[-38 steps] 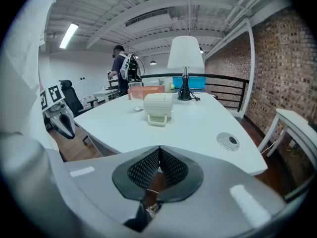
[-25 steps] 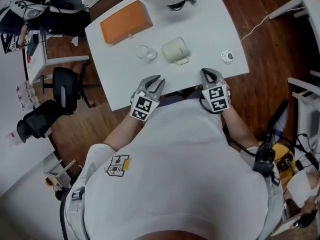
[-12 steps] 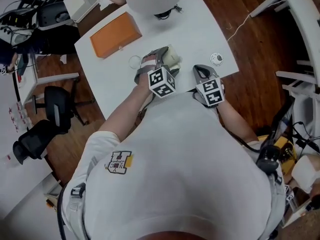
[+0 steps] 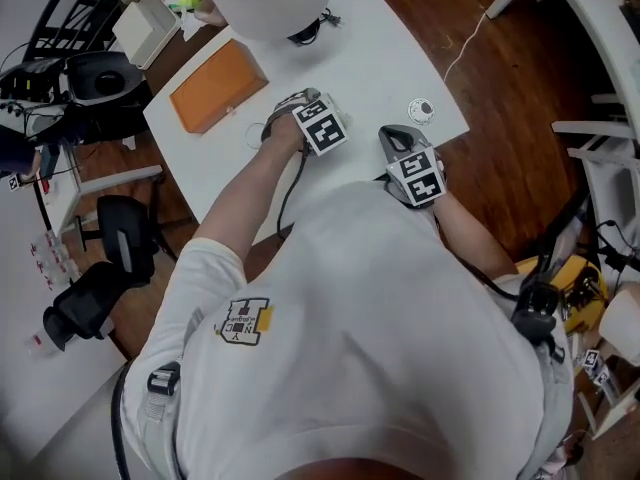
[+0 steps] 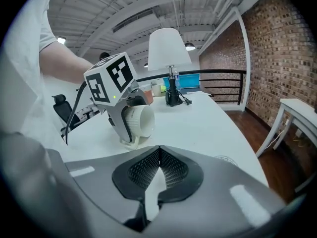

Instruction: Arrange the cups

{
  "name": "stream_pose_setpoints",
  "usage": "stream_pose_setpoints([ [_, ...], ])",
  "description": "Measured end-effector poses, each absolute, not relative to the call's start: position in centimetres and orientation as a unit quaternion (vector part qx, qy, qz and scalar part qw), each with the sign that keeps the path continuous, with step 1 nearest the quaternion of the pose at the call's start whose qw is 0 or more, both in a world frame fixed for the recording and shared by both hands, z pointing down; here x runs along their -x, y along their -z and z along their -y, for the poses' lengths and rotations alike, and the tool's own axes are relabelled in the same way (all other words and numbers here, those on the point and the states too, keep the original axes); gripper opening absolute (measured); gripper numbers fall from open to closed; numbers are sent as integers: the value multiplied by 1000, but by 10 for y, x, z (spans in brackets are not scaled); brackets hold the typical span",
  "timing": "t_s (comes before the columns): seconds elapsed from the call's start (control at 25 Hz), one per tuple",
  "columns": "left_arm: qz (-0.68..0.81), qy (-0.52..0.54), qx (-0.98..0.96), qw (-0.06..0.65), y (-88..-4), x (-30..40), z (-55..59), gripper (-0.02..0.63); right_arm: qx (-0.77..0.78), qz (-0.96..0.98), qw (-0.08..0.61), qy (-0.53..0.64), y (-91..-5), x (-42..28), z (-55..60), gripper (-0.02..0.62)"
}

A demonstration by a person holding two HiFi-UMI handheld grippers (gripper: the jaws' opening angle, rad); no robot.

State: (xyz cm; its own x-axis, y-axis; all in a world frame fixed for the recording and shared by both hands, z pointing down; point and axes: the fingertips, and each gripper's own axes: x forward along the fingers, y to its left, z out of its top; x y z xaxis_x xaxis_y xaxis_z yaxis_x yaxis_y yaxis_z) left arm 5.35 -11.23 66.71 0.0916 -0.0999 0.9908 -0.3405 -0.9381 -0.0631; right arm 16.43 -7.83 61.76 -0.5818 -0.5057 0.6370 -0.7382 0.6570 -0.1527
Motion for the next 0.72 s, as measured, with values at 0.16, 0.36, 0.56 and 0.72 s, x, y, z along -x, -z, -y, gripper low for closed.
stream_pose_setpoints([
  [0.16, 179, -636, -742, 116, -667, -56, 114, 479, -350, 865, 281, -223, -623, -165, 80, 0],
  [0.36, 237, -558, -783, 135, -661, -65, 117, 476, -305, 871, 262, -283, -637, -154, 82, 34],
  [0.56, 317, -449, -826, 123, -641, -68, 122, 472, -218, 888, 243, -324, -637, -128, 82, 160],
  [0.72, 359, -370, -851, 101, -629, -69, 118, 471, -161, 879, 178, -413, -627, -110, 91, 280],
])
